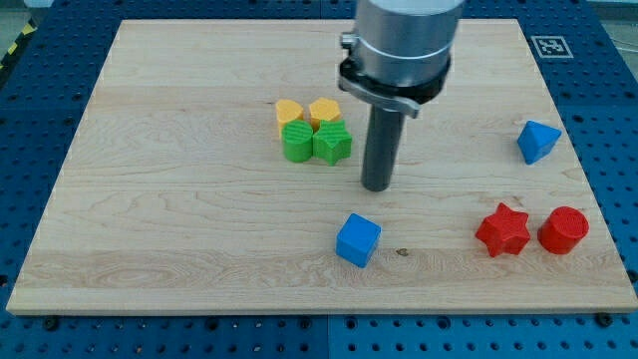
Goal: Slightly push the blue cube towards up
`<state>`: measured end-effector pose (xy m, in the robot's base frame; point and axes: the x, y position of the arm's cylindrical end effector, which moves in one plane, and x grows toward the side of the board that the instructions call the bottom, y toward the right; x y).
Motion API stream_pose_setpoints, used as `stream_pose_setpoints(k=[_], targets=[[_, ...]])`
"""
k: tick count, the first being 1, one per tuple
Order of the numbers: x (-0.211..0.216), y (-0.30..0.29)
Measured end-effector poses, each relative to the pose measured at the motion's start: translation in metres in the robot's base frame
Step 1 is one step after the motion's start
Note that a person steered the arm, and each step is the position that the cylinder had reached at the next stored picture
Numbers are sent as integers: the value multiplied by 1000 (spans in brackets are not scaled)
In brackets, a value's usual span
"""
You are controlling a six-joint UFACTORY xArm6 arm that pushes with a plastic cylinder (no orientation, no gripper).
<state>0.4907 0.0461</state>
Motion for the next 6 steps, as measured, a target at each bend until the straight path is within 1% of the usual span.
stream_pose_setpoints(k=[1,2,3,4,5,6], targets=[[16,-34],[56,-55],[70,-57],[70,-57],[84,-66],[84,-58]])
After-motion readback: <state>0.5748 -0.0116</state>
